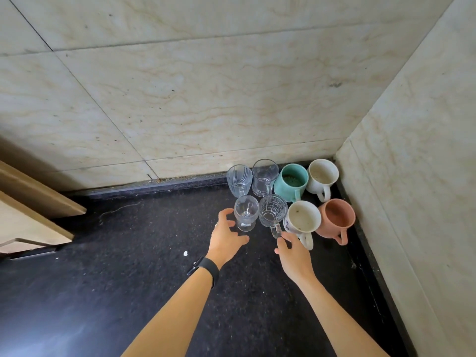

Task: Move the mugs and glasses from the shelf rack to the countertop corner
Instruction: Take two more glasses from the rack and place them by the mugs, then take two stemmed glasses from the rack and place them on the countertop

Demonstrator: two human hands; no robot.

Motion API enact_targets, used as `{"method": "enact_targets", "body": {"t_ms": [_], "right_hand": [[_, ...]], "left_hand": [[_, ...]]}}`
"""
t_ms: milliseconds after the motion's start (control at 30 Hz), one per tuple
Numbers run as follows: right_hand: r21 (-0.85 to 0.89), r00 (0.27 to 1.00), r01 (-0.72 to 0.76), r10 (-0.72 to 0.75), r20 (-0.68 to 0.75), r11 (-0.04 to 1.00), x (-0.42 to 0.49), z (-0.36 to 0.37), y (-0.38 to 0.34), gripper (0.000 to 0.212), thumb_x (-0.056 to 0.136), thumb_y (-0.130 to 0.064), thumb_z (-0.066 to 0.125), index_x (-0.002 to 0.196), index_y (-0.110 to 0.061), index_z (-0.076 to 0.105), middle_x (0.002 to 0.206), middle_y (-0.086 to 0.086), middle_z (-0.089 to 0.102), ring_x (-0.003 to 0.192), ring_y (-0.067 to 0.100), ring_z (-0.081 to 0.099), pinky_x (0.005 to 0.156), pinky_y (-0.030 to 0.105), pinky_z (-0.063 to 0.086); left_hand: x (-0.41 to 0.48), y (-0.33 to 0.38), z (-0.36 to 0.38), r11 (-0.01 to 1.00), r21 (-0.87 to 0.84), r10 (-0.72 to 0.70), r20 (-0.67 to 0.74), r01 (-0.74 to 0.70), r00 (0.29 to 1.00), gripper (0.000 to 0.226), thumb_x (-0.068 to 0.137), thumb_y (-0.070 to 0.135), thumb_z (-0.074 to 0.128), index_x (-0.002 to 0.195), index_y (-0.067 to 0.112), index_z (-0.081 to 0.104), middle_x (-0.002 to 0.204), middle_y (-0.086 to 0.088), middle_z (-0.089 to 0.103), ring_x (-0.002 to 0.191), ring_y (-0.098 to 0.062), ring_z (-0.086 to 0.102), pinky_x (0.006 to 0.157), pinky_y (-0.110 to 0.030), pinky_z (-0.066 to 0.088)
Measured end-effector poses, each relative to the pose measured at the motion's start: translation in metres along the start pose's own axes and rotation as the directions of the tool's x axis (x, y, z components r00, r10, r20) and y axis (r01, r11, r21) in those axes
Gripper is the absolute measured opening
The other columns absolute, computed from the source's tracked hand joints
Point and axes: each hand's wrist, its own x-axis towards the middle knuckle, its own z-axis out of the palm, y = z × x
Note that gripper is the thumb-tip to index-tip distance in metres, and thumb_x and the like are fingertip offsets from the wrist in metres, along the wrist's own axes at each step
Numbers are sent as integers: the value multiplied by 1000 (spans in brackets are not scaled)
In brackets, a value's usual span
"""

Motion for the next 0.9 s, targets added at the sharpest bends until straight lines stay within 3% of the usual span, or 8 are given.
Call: {"method": "enact_targets", "body": {"t_ms": [100, 233, 300, 400, 500, 633, 767, 900], "right_hand": [[-76, 1000, 18, -20, -22, 997, -25, -10, 1, 35, 104, -34, 48, 138, -27, 53, 142, -2, 58, 122, 17, 62, 100, 35, 48], [-208, 980, 182, -159, 120, 961, -66, -24, -8, 26, 103, -36, 47, 126, -34, 60, 128, -16, 62, 112, 2, 58, 90, 16, 41], [-276, 946, 309, -264, 189, 910, -84, -31, -21, 25, 102, -37, 49, 123, -37, 61, 123, -21, 62, 109, -1, 58, 84, 10, 40], [-369, 866, 500, -451, 217, 783, -102, -41, -55, 28, 101, -35, 52, 125, -33, 65, 122, -20, 65, 109, 0, 58, 92, 18, 43], [-424, 712, 692, -647, 272, 584, -128, -42, -108, 29, 100, -33, 54, 124, -28, 68, 117, -13, 70, 109, 12, 63, 92, 26, 46], [-436, 447, 860, -803, 394, 265, -171, -16, -166, 33, 101, -34, 49, 128, -28, 66, 131, -12, 66, 126, 20, 52, 106, 32, 36], [-298, 204, 952, -855, 476, 61, -237, 29, -189, 32, 100, -30, 51, 127, -26, 68, 127, -10, 69, 121, 23, 50, 100, 26, 34], [-129, -49, 980, -809, 586, -153, -329, 82, -193, 34, 100, -32, 50, 129, -26, 66, 129, -6, 68, 120, 27, 52, 103, 37, 42]], "left_hand": [[-21, -6, -14, 989, 147, -23, 71, 12, 997, 77, 79, 21, 81, 142, 26, 37, 139, -9, 47, 114, -24, 59, 87, -29, 51], [-54, -9, -36, 912, 408, -10, 155, -55, 988, 68, 83, 31, 75, 142, 25, 43, 144, -11, 42, 117, -23, 50, 93, -28, 45], [-73, -4, -49, 862, 500, 18, 131, -82, 991, 62, 87, 37, 69, 143, 26, 45, 149, -9, 41, 131, -28, 44, 104, -37, 44], [-102, 7, -74, 803, 587, 93, 46, -103, 995, 55, 91, 42, 60, 143, 29, 47, 151, -4, 44, 135, -29, 43, 107, -43, 43], [-145, 16, -112, 766, 634, 224, -110, -106, 968, 51, 93, 43, 55, 142, 30, 49, 149, 1, 49, 135, -25, 45, 108, -41, 43], [-220, 12, -163, 757, 653, 347, -386, -12, 855, 48, 96, 41, 53, 142, 31, 50, 149, 5, 50, 138, -22, 43, 112, -42, 37], [-318, -17, -199, 769, 619, 339, -603, 157, 722, 46, 95, 42, 49, 140, 34, 51, 146, 6, 52, 134, -23, 46, 110, -43, 37], [-436, -65, -219, 782, 497, 240, -797, 375, 554, 46, 95, 44, 52, 140, 36, 51, 148, 7, 50, 138, -21, 43, 113, -41, 33]]}}
